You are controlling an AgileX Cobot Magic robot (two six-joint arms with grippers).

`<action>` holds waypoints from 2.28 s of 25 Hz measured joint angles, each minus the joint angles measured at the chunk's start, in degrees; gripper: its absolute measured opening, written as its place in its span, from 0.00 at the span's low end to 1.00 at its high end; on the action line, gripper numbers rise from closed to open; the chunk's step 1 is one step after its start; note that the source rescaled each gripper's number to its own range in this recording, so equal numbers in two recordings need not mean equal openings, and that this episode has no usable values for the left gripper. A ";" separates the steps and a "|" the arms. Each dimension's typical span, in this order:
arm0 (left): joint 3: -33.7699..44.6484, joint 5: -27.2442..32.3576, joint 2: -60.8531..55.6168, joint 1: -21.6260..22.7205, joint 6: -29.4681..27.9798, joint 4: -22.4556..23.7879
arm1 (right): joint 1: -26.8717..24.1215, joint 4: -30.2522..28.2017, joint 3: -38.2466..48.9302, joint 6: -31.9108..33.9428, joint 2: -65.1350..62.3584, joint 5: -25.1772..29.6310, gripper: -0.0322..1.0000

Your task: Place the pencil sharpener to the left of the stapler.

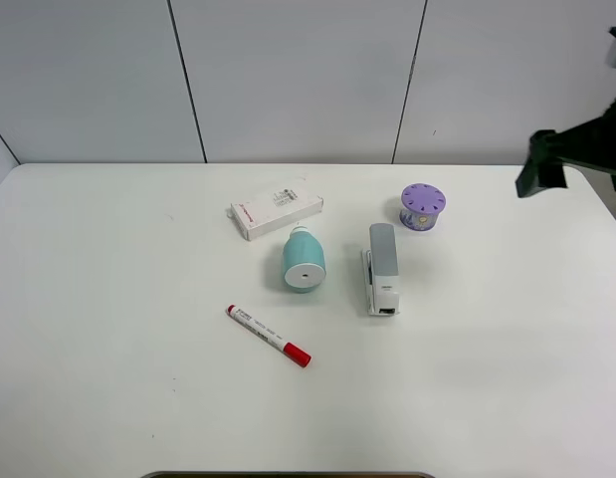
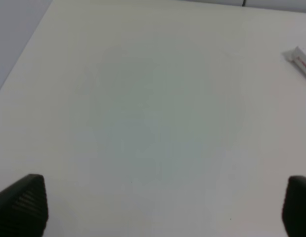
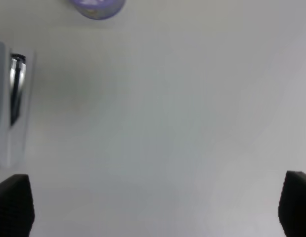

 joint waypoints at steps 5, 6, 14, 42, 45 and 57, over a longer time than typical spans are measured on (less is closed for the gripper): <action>0.00 0.00 0.00 0.00 0.00 0.00 | -5.22 -0.11 7.64 -3.79 -10.33 0.31 1.00; 0.00 0.00 0.00 0.00 0.00 0.00 | -5.33 -0.04 8.76 -3.98 -12.68 0.25 1.00; 0.00 0.00 0.00 0.00 0.00 0.00 | -5.39 0.38 13.64 -6.08 -30.06 0.60 1.00; 0.00 0.00 0.00 0.00 0.00 0.00 | -5.39 6.86 31.13 -11.94 -65.67 2.59 1.00; 0.00 0.00 0.00 0.00 0.00 0.00 | -5.39 7.04 31.13 -12.00 -68.50 2.39 1.00; 0.00 0.00 0.00 0.00 0.00 0.00 | -5.39 10.95 31.25 -9.13 -71.23 3.74 1.00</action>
